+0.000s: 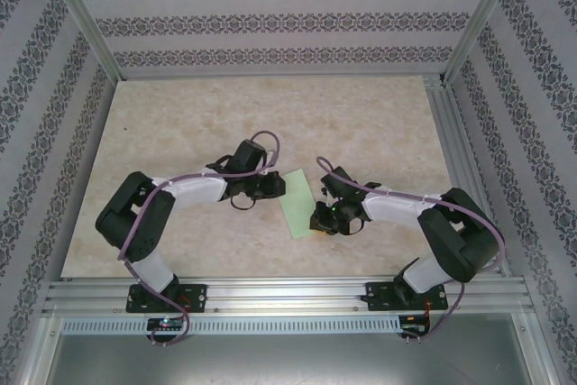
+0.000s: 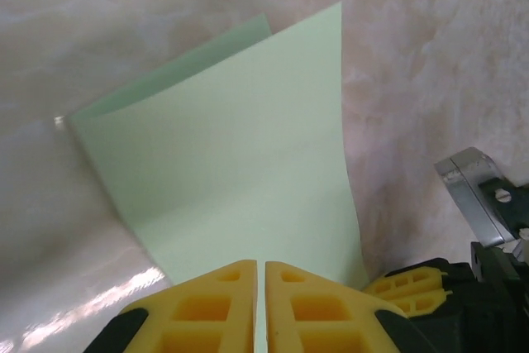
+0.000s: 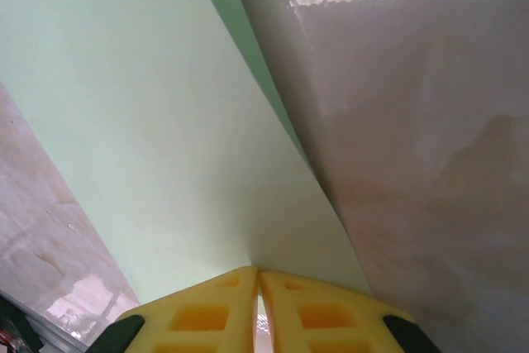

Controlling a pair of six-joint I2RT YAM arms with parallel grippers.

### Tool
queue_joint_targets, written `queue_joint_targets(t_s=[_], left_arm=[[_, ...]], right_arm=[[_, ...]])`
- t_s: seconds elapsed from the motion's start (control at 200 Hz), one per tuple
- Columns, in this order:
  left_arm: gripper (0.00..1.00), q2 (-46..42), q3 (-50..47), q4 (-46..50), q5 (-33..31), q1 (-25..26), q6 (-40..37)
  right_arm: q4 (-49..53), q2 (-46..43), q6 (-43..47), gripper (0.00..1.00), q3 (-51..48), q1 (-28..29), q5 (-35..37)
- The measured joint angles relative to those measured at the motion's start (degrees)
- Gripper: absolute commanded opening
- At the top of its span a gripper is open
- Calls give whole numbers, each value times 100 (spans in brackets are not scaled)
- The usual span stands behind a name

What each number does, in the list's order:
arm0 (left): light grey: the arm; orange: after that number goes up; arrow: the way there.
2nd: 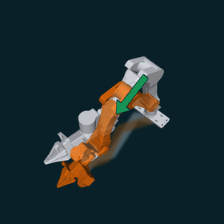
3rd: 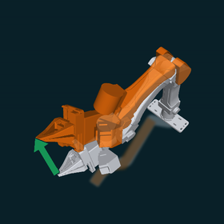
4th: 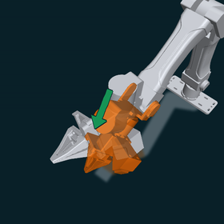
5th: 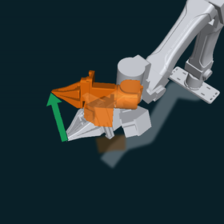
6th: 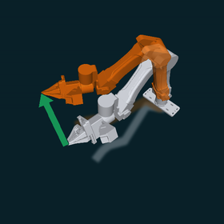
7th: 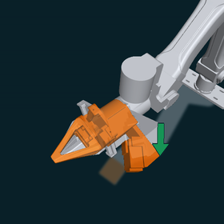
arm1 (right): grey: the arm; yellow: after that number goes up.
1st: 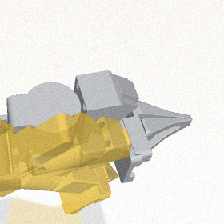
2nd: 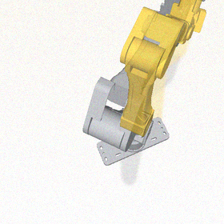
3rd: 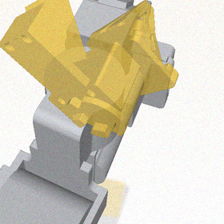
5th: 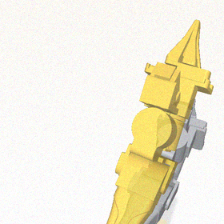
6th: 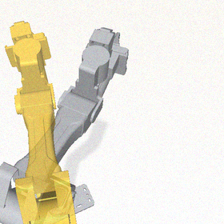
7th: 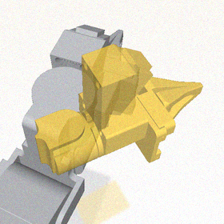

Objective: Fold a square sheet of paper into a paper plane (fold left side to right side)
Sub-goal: First fold the square sheet of paper in half at the center of the table.

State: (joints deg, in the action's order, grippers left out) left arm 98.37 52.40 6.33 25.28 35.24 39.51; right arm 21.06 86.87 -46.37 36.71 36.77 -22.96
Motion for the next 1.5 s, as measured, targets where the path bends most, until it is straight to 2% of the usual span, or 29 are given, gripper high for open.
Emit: queue_joint_targets(t_s=[0.19, 0.485, 0.724, 1.294, 1.449, 1.504], left_arm=[[12, 540, 339, 35, -168, 13, -33], [12, 833, 437, 72, -625, -4, -219], [12, 892, 490, 63, -551, -103, -337], [14, 1150, 984, 431, -612, -935, -761], [20, 1078, 1029, 540, -833, -1126, -833], [21, 962, 1010, 601, -916, -1185, -841]], right_arm=[[17, 4, 0, 14, 7, 24, 7], [26, 4, 2, 14, 20, 26, 37], [11, 39, 4, 14, 50, 35, 59], [-20, 68, 68, 14, 83, 55, 87], [-61, -11, 90, 16, 74, 74, 98], [-37, -81, 109, 21, 70, 101, 160]])
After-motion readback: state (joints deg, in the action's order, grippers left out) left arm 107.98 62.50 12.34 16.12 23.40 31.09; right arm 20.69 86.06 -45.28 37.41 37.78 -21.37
